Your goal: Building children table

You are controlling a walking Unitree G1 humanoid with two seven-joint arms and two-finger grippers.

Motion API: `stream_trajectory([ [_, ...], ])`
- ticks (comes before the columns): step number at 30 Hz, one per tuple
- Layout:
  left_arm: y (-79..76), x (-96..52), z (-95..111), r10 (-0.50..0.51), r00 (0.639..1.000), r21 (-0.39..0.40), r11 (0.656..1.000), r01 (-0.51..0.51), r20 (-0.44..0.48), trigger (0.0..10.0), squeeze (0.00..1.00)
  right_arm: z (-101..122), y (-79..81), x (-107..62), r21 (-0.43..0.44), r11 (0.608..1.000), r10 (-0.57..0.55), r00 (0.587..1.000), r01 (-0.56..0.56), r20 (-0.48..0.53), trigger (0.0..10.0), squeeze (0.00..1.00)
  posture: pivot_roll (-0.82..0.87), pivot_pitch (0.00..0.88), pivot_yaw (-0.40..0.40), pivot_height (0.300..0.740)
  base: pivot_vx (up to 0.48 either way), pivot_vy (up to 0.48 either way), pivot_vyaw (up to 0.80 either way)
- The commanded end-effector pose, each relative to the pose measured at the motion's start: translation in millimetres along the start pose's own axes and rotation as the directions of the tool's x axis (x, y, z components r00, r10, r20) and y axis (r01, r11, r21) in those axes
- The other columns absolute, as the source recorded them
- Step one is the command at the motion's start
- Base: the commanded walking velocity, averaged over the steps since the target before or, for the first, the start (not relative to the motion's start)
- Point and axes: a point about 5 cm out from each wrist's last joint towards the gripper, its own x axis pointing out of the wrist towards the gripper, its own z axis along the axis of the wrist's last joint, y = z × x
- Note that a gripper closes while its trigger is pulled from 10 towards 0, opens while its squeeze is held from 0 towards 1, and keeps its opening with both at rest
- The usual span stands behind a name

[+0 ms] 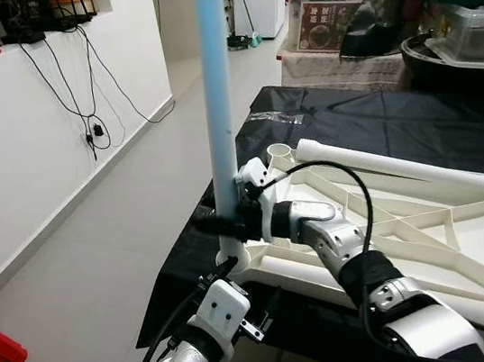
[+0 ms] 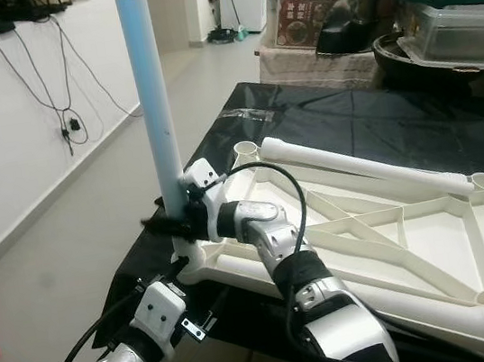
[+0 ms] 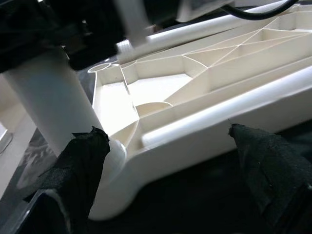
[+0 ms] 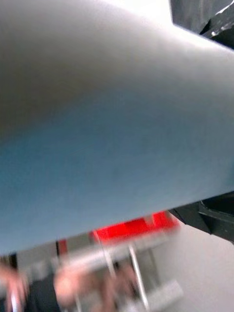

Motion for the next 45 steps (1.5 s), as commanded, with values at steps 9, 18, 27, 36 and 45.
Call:
stream_trajectory([
  [9,-1.2,-1.4,-0.8,-0.008,1.0,-0.001,1.0,0.008,-0.01,10.0,0.0,-5.9,-66.9,-48.3,0.114,0.514,-0.849,0.523,0.85,-0.079,0.0,0.0,0.19,0.0,-0.076,0.74,0.0,0.0,0.0],
  [18,-1.4,0.6,-1.0,-0.008,1.0,-0.001,1.0,0.008,-0.009,10.0,0.0,-10.0,-44.8,-52.6,0.181,0.262,-0.958,0.279,0.948,-0.074,0.0,0.0,0.19,0.0,-0.079,0.74,0.0,0.0,0.0],
  [27,-1.3,0.8,-0.9,-0.006,1.0,-0.001,1.0,0.006,-0.008,10.0,0.0,3.5,-31.8,-29.0,0.193,0.452,-0.891,0.451,0.871,0.053,10.0,1.0,0.19,0.0,-0.08,0.74,0.0,0.0,0.0],
  [36,-1.2,0.7,-0.9,-0.007,1.0,-0.003,1.0,0.007,-0.008,10.0,0.0,17.1,-42.0,-26.6,0.233,0.804,-0.583,0.801,0.547,0.131,10.0,0.0,0.19,0.0,-0.079,0.74,0.0,0.0,0.0],
  [45,-1.0,1.1,-1.0,-0.008,1.0,-0.002,1.0,0.008,-0.007,10.0,0.0,14.4,-19.1,-17.8,0.073,0.997,-0.028,0.998,0.025,0.047,10.0,0.0,0.19,0.0,-0.083,0.74,0.0,0.0,0.0],
])
